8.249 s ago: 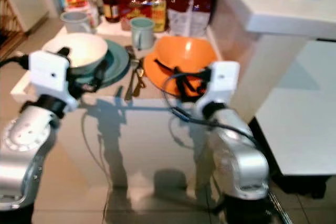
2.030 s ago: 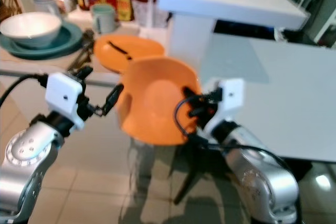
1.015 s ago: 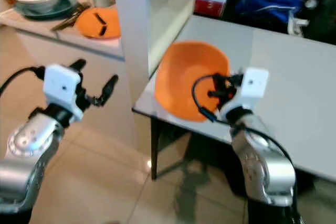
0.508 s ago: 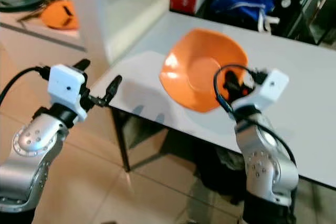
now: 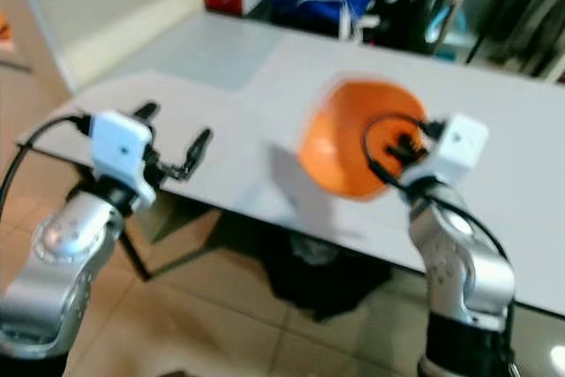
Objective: Setting the table
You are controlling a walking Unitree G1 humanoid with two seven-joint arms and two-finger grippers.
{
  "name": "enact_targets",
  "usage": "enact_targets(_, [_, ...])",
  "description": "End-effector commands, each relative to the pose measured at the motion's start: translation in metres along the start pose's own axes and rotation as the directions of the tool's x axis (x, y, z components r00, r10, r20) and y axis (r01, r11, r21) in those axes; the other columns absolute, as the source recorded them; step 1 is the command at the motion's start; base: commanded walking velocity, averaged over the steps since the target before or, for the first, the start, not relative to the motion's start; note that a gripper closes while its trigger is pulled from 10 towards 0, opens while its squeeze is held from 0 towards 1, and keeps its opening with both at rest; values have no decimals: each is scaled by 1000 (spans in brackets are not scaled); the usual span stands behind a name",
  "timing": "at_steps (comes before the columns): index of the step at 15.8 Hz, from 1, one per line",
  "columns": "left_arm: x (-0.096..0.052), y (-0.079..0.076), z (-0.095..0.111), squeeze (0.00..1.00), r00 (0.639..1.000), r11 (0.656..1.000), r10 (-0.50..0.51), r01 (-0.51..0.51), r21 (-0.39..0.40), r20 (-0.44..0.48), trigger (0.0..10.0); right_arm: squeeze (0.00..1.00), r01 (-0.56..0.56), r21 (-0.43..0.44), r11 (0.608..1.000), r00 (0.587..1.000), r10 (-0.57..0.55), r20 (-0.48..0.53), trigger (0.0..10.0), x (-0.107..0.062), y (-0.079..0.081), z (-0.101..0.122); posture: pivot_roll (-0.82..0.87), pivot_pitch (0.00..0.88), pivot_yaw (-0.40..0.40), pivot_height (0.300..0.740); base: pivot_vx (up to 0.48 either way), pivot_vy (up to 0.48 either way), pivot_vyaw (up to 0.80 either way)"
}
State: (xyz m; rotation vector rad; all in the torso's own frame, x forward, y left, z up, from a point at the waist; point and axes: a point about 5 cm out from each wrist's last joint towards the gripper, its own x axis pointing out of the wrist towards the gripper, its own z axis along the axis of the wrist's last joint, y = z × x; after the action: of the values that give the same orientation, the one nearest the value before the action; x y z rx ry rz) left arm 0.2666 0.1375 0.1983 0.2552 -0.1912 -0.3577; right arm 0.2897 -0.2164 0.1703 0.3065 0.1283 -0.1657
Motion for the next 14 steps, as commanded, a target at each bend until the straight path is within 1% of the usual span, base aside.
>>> enact_targets(1, [0,6,2,0,1000,1000,23,-23,20,4,10000,0,-26,25,999,998,24,50,10000,0,10,11,-3,0,-24,740,0,-480,0])
enact_targets(2, [-1,7,1,0,1000,999,31,-31,23,-3,10000,0,68,-13,998,997,-67,42,10000,3,3,12,-5,0,-25,740,0,-480,0])
enact_targets(3, [-1,7,-1,0,999,999,36,-35,25,-10,10000,0,118,-66,991,992,-115,55,10000,5,0,11,-8,0,-23,740,0,-480,0])
enact_targets(4, [-1,7,-1,0,999,999,36,-36,23,-12,10000,0,145,-81,986,989,-141,47,10000,6,-1,9,-8,1,-21,740,0,-480,0])
enact_targets(5, [0,6,-1,0,999,999,35,-35,22,-11,10000,0,22,-8,1000,999,-21,31,10000,4,8,7,-8,0,-21,740,0,-480,0])
enact_targets(6, [0,6,-1,0,999,999,34,-34,21,-12,10000,0,-41,41,998,999,40,24,10000,1,14,7,-7,5,-22,740,0,-480,0])
enact_targets(7, [0,7,-2,0,999,999,41,-40,14,-16,10000,0,-72,70,995,997,69,38,10000,0,22,8,-7,10,-22,740,0,-480,0])
enact_targets(8, [1,7,-4,0,998,999,47,-47,-4,-45,10000,0,-74,1,997,996,74,39,10000,1,27,7,-7,13,-23,740,0,0,0])
enact_targets(9, [2,7,-1,0,998,999,54,-54,0,-31,10000,0,-106,-7,994,992,106,69,10000,0,33,8,-5,17,-24,740,0,0,0])
enact_targets(10, [4,8,1,0,998,999,49,-48,23,-28,10000,0,-146,-19,989,988,147,48,10000,0,39,6,-5,18,-21,740,0,0,0])
enact_targets(11, [6,10,5,0,999,999,47,-47,4,-4,10000,0,-198,7,980,980,197,27,10000,-1,47,2,-3,20,-21,740,0,0,0])
enact_targets(12, [6,11,5,0,999,999,48,-48,0,-5,10000,0,-211,18,977,977,211,11,10000,-1,51,0,-3,22,-19,740,296,0,0])
enact_targets(13, [5,11,5,0,999,999,47,-47,0,-9,10000,0,-214,22,977,977,214,-3,10000,0,51,-1,-3,23,-19,740,311,0,0])
enact_targets(14, [4,11,4,0,999,999,44,-44,-1,-11,10000,0,-199,25,980,979,200,-37,10000,1,51,-5,-3,25,-19,740,375,0,0])
